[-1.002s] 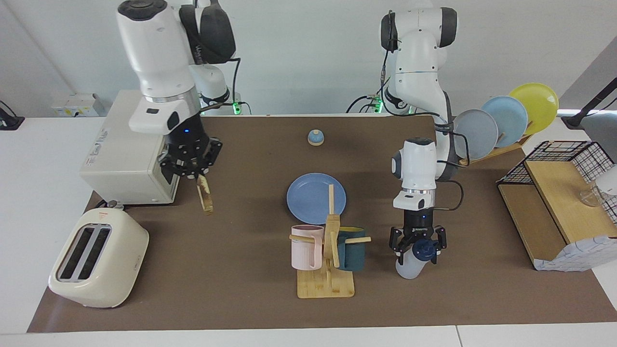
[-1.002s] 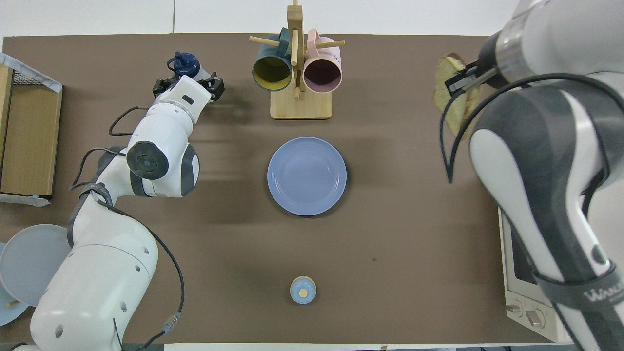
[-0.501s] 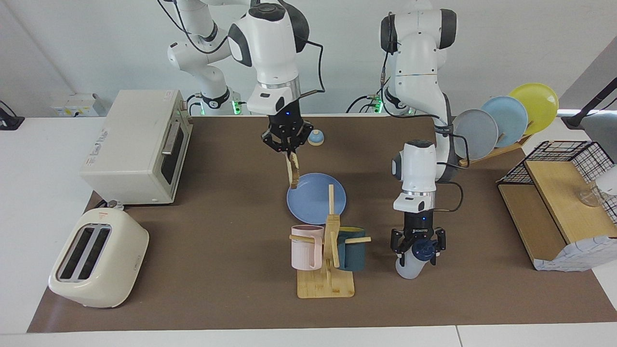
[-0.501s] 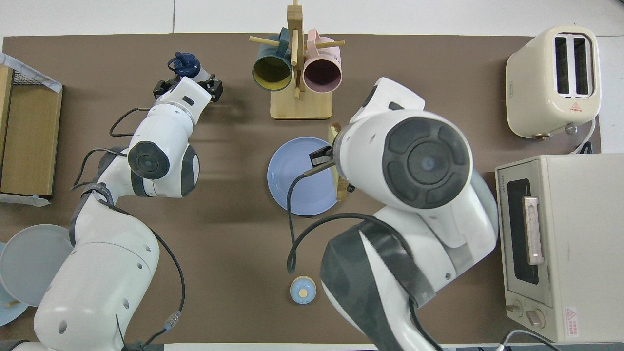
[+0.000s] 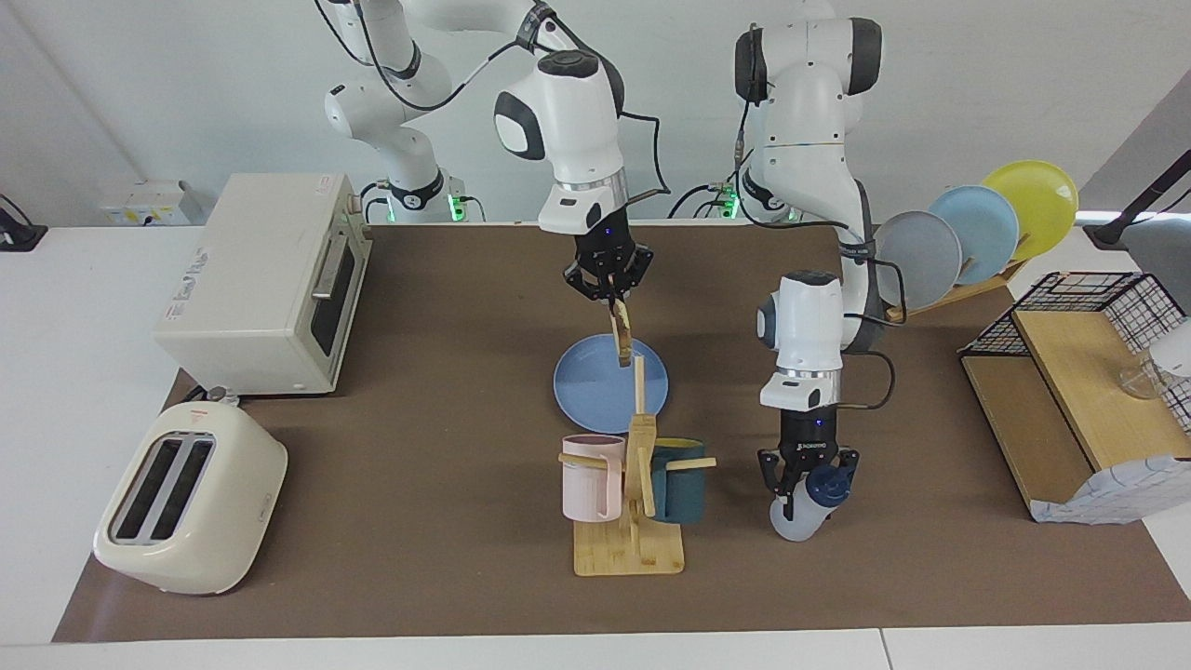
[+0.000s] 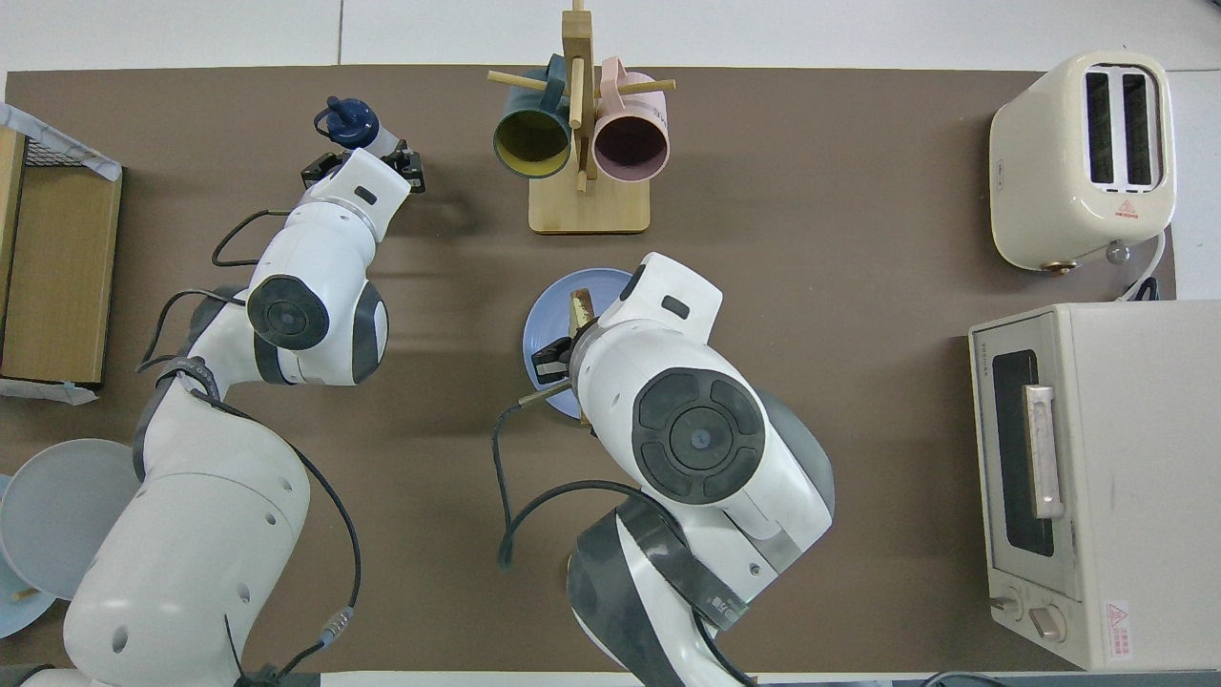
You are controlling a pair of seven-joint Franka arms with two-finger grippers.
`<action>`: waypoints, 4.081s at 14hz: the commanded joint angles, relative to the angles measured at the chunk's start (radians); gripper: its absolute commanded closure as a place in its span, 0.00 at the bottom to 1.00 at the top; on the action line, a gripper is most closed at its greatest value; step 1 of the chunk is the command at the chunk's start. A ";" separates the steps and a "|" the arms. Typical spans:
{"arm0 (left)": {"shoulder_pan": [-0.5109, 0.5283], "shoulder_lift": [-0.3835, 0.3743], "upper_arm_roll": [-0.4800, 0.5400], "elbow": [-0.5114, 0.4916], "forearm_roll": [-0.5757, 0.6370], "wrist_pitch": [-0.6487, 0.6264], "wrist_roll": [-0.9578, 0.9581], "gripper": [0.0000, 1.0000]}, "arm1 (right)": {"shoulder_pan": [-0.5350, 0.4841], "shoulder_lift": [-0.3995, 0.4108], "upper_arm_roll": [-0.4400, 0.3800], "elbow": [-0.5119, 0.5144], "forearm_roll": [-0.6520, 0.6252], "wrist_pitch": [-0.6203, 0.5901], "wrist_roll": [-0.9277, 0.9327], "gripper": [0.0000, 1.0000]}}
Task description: Put bread on plate and add seasoning
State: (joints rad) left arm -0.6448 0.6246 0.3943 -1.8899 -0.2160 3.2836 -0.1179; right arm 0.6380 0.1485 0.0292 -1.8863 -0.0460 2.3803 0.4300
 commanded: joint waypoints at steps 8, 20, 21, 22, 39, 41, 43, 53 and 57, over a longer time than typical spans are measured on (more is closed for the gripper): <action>0.040 -0.032 0.006 0.066 0.029 -0.143 0.068 1.00 | -0.044 -0.010 -0.003 -0.113 -0.012 0.154 0.021 1.00; 0.054 -0.362 0.001 0.124 0.041 -0.848 0.367 1.00 | -0.043 0.008 -0.002 -0.180 -0.011 0.282 0.064 1.00; 0.051 -0.399 0.000 0.121 0.041 -0.913 0.400 1.00 | -0.037 0.017 -0.002 -0.183 -0.011 0.310 0.079 1.00; 0.045 -0.436 0.000 0.114 0.041 -0.968 0.429 1.00 | -0.038 0.020 -0.002 -0.185 -0.011 0.310 0.082 1.00; -0.039 -0.830 -0.011 -0.046 0.101 -1.526 1.110 1.00 | -0.096 -0.001 -0.006 -0.070 -0.009 0.079 0.079 0.00; -0.041 -0.849 -0.022 -0.067 0.122 -1.532 1.213 1.00 | -0.095 -0.003 -0.005 -0.036 -0.009 0.028 0.079 0.00; -0.041 -0.881 -0.043 -0.122 0.124 -1.524 1.267 1.00 | -0.092 -0.003 -0.003 -0.019 -0.009 0.023 0.081 0.00; -0.041 -0.936 -0.100 -0.213 0.150 -1.493 1.310 1.00 | -0.161 -0.007 -0.008 0.325 0.339 -0.498 0.076 0.00; -0.042 -0.934 -0.117 -0.213 0.150 -1.490 1.304 1.00 | -0.222 -0.023 -0.009 0.293 0.508 -0.500 0.084 0.00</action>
State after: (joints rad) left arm -0.6761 -0.2791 0.2842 -2.0727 -0.0823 1.7686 1.1811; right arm 0.4444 0.1384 0.0130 -1.5702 0.4168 1.8844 0.4916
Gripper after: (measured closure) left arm 0.546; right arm 0.000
